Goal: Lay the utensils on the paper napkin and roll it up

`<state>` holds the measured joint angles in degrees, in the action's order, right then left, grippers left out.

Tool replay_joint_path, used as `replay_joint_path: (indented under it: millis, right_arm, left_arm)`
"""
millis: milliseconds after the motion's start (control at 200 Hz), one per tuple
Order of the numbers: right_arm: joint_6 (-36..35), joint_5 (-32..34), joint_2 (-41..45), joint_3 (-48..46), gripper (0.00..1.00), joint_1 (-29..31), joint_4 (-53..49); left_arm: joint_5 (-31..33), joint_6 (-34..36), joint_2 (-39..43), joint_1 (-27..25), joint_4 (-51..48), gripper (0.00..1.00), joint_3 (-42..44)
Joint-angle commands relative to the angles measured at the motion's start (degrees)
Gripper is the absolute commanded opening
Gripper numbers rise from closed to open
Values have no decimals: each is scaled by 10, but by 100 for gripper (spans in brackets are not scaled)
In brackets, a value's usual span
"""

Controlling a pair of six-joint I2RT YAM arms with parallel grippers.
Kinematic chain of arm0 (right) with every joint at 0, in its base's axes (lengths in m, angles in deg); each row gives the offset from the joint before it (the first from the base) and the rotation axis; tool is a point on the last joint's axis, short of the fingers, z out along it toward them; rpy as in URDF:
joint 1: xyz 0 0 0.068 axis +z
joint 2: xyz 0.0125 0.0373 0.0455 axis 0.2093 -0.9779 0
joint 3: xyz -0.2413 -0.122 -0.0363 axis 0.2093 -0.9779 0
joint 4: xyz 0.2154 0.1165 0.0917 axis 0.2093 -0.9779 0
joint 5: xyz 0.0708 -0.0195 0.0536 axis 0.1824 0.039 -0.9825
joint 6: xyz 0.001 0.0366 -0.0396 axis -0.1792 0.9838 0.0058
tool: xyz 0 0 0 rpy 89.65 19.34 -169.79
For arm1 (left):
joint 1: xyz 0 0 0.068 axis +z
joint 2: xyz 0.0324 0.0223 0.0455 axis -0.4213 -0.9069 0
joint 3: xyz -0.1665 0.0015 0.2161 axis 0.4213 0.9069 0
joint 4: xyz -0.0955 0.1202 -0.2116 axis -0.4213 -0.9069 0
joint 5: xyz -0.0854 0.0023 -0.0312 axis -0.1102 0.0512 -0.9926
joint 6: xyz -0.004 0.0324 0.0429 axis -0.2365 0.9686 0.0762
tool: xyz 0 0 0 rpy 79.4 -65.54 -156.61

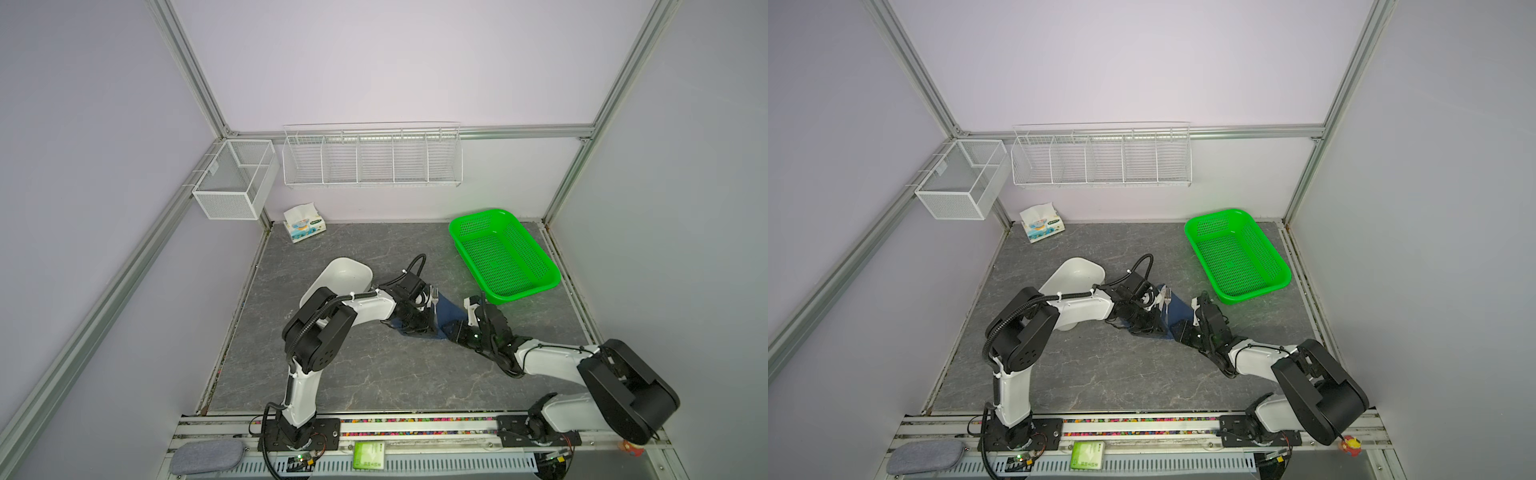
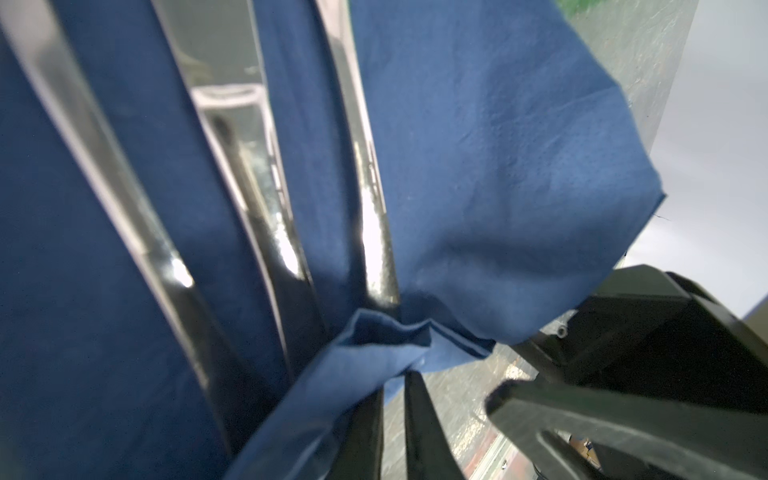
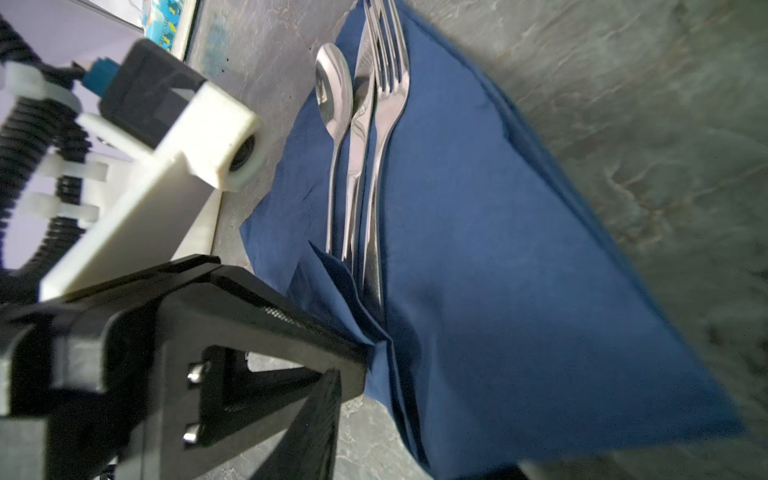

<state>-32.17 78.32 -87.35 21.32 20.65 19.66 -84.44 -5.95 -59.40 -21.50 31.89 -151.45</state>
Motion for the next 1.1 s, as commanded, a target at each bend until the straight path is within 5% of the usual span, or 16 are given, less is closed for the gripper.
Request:
replay_joint_path:
  millis: [0, 730, 1095]
  right_arm:
    - [-37, 5, -3, 20, 40, 3, -48]
    - [-80, 17, -5, 54, 44, 23, -109]
    - [-87, 56, -22, 80, 35, 37, -161]
  left_arm:
    - [3, 8, 7, -1, -7, 13, -14]
    - [6, -10, 11, -2, 32, 17, -4]
    - [13, -8, 19, -2, 28, 17, -1]
